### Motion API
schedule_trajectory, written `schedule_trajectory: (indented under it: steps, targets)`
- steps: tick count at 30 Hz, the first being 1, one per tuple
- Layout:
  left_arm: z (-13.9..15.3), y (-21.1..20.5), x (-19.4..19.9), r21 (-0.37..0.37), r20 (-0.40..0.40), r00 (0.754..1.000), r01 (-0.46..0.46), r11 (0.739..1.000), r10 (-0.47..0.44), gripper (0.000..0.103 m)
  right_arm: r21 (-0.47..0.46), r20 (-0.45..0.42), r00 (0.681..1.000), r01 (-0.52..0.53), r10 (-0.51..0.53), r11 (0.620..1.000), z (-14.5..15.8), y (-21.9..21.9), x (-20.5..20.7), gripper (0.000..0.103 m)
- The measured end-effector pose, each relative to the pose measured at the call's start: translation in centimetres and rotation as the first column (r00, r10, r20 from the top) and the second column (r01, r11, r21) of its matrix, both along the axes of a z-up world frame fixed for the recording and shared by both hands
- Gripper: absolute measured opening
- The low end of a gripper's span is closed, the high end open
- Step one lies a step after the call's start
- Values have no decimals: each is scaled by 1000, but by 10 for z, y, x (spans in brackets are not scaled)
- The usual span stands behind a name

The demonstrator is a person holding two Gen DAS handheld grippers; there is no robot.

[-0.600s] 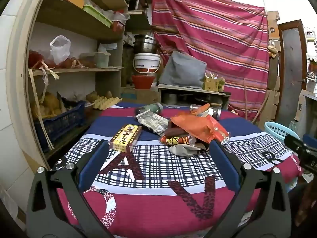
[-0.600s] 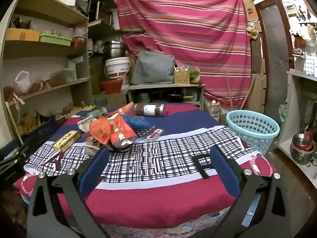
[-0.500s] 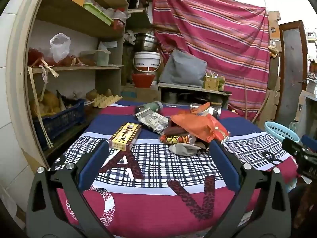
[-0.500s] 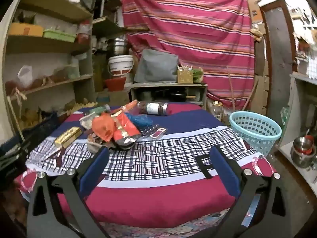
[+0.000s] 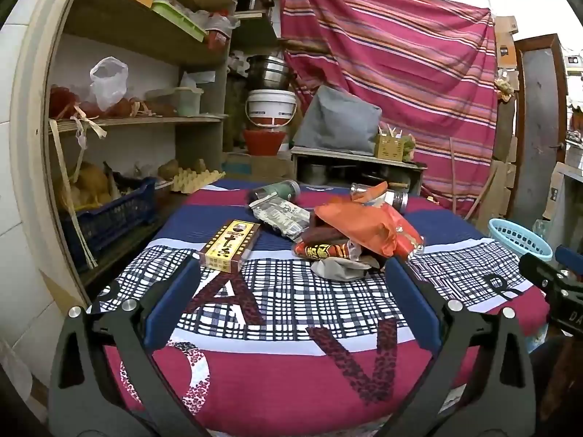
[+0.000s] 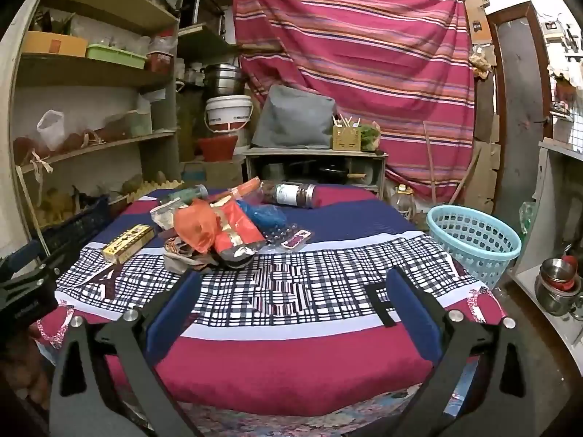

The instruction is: Collect trash

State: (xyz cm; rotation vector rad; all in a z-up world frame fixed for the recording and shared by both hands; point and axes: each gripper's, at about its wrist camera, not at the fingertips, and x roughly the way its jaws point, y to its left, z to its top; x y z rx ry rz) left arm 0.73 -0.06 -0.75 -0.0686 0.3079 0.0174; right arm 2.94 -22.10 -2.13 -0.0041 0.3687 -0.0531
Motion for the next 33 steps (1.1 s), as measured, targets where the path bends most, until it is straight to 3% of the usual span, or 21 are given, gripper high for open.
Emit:
schedule_trajectory:
  steps: [33]
  targets:
    - [1, 0, 0, -2, 2, 1000, 3, 1000, -3, 98, 2, 19, 1000, -6, 6, 1000, -1, 4, 1, 99]
